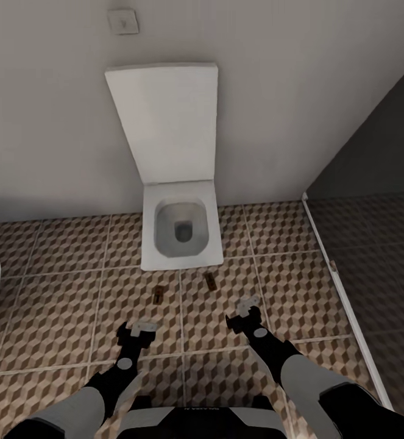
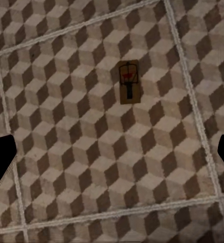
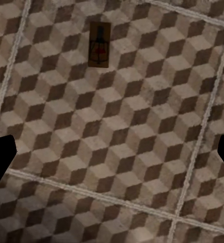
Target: Take the four mousetraps from the cabinet in the bathroom and place them on the bathroom floor. Make sure all four end up on the same floor surface, and ensure that at least two of them are either under or directly next to the same bathroom sink.
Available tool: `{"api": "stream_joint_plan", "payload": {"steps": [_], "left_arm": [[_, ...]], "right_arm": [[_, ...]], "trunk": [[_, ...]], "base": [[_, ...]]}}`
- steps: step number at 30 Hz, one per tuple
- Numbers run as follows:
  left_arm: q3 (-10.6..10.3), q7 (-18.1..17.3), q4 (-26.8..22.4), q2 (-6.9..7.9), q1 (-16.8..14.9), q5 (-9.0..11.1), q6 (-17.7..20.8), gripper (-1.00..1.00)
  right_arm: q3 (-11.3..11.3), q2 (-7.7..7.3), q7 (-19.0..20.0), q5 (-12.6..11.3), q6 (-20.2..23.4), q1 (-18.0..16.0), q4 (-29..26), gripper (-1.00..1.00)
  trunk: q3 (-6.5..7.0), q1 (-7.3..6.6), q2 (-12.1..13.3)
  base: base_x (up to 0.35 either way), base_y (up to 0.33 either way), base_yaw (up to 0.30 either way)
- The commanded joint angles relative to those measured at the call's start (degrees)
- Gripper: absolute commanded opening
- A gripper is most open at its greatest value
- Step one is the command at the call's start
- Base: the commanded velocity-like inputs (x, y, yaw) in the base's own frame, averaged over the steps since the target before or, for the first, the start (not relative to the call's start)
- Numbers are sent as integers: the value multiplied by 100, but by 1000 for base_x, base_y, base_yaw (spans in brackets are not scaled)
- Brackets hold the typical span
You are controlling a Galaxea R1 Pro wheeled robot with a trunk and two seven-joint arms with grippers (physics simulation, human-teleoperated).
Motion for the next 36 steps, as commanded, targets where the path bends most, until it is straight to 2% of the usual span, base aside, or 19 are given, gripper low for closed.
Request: {"api": "stream_joint_plan", "payload": {"steps": [1, 7, 8, 11, 13, 18, 21, 28, 36], "left_arm": [[-47, 43, 207, 60, -4, 5, -165, 100], [-46, 40, 741, 117, -4, 13, -430, 100], [-46, 40, 1029, 155, -4, 14, -612, 100], [-46, 39, 1244, 173, -4, 16, -811, 100], [-46, 41, 1433, 199, -4, 21, -1077, 100], [-46, 41, 1496, 245, 19, 22, -1178, 100], [-46, 40, 1514, 264, 70, 23, -1208, 100], [-46, 40, 1525, 281, 183, 23, -1261, 100], [-46, 43, 1521, 277, 196, 23, -1270, 100]], "right_arm": [[5, -1, -36, 60, -52, -3, 45, 100], [5, -6, -39, 60, -81, 1, 79, 100], [5, -7, -43, 60, -85, 4, 109, 100], [5, -7, -44, 60, -90, 5, 156, 100], [4, -13, -47, 60, -130, 6, 273, 100], [5, -64, -52, 60, -271, 6, 425, 100], [5, -139, -53, 60, -438, 11, 536, 100], [0, -444, -54, 37, -710, 39, 738, 100], [-2, -583, -54, -64, -854, 70, 781, 100]], "trunk": [[24, -22, 40], [174, -154, 280], [199, -176, 321], [275, -242, 441], [326, -286, 521], [452, -396, 722], [528, -462, 842], [706, -615, 1123], [908, -791, 1444]], "base": [[0, 0, 126], [0, 0, 146], [0, 0, 168], [0, 0, 173], [0, 0, 181], [0, 0, 184], [0, 0, 186], [0, 0, 187], [0, 0, 187]]}}
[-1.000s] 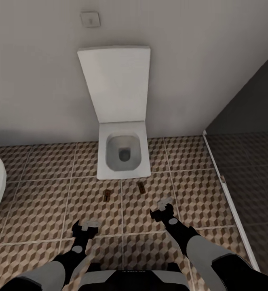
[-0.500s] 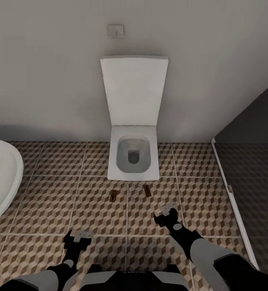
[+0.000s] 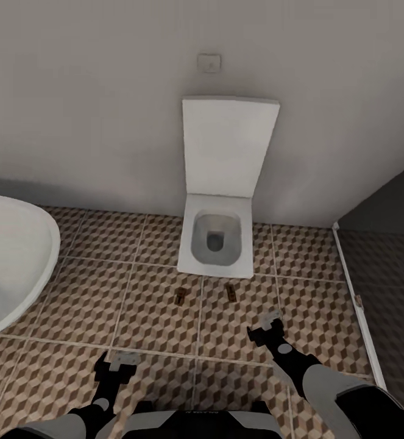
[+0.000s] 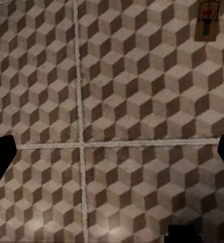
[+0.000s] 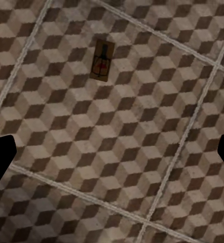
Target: Take the four mousetraps from the cabinet in the bathroom and place them on the bathroom floor. Make sure all four end up on the same floor surface, and ensure that at least two of them are either under or directly next to the same bathroom sink.
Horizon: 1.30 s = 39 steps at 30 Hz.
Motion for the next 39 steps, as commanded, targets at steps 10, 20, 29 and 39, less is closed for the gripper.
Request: {"api": "stream_joint_plan", "payload": {"steps": [10, 20, 29, 39], "left_arm": [[-47, 31, 14, -36, -6, -6, -28, 100], [-47, 30, 11, -82, -6, -7, -28, 100], [-47, 30, 11, -103, -6, -7, -28, 100], [-47, 30, 11, -104, -6, -7, -28, 100]], "right_arm": [[11, -84, -45, -250, -180, 313, 47, 100], [11, -182, -50, -490, -603, 656, 50, 100], [11, -197, -42, -1028, -649, 738, 49, 100], [11, -197, -43, -1079, -651, 742, 49, 100]], "trunk": [[252, -220, 400], [506, -439, 801], [734, -637, 1162], [1002, -856, 1563]], "base": [[0, 0, 186], [0, 0, 159], [0, 0, 15], [0, 0, -116]]}}
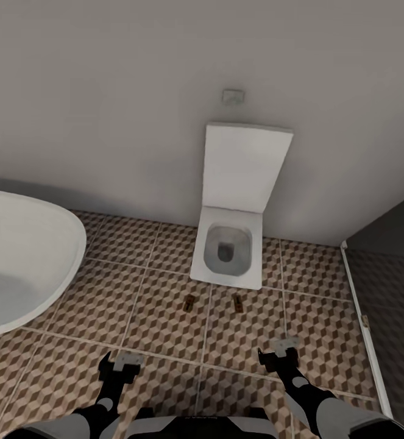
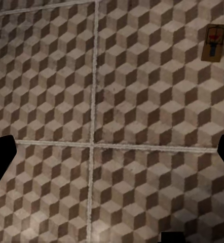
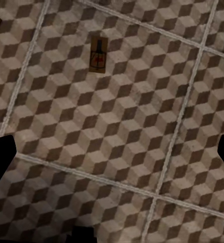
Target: Take the four mousetraps from the cabinet in the bathroom and place them on the bathroom floor. Make sure all four end up on the same floor surface, and ensure that at least two of them are either under or directly next to the same bathroom sink.
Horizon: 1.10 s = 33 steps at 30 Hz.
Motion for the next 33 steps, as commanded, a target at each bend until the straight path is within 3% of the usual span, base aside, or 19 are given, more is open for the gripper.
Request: {"api": "stream_joint_plan", "payload": {"steps": [1, 33], "left_arm": [[-48, 40, 25, -4, -8, 0, -28, 100], [-48, 40, 25, -4, -8, 0, -20, 100]], "right_arm": [[48, 0, -20, -33, -15, -3, 5, 100], [55, 6, -22, -43, -15, -3, 5, 100]], "trunk": [[24, -21, 37], [865, -724, 1321]], "base": [[0, 0, -138], [0, 0, -181]]}}
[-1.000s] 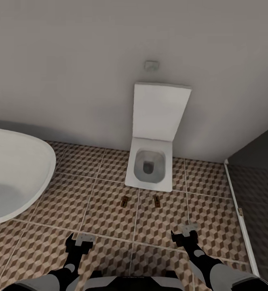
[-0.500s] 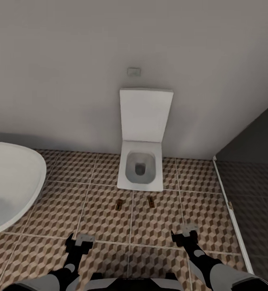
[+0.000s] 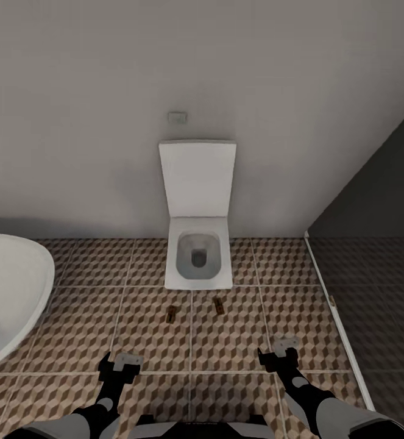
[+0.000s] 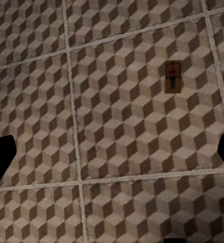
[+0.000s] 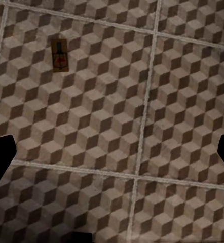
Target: Take the four mousetraps from the cabinet in the bathroom and place them on the bathroom floor. Make sure all four end up on the same floor surface, and ensure that at least two of them are either under or directly next to the same bathroom sink.
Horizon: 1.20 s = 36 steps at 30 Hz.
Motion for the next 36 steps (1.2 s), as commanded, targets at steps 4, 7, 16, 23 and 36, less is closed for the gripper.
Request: {"api": "stream_joint_plan", "payload": {"steps": [4, 7, 16, 23, 36], "left_arm": [[-48, 39, 25, -9, -9, 0, -28, 100], [-48, 39, 25, -11, -8, 0, -28, 100], [-48, 39, 25, -13, -7, 0, -28, 100], [-48, 39, 25, -13, -8, 0, -28, 100], [-48, 39, 25, -13, -8, 0, -28, 100]], "right_arm": [[50, 1, -19, -34, -15, -3, 5, 100], [50, 2, -19, -34, -15, -3, 5, 100], [50, 2, -19, -34, -15, -3, 5, 100], [50, 2, -19, -34, -15, -3, 5, 100], [50, 2, -19, -34, -15, -3, 6, 100]], "trunk": [[102, -86, 155], [184, -152, 276], [428, -349, 637], [511, -371, 677], [630, -371, 677]], "base": [[0, 0, -74], [0, 0, -29], [0, 0, -8], [0, 0, 6], [0, 0, 114]]}}
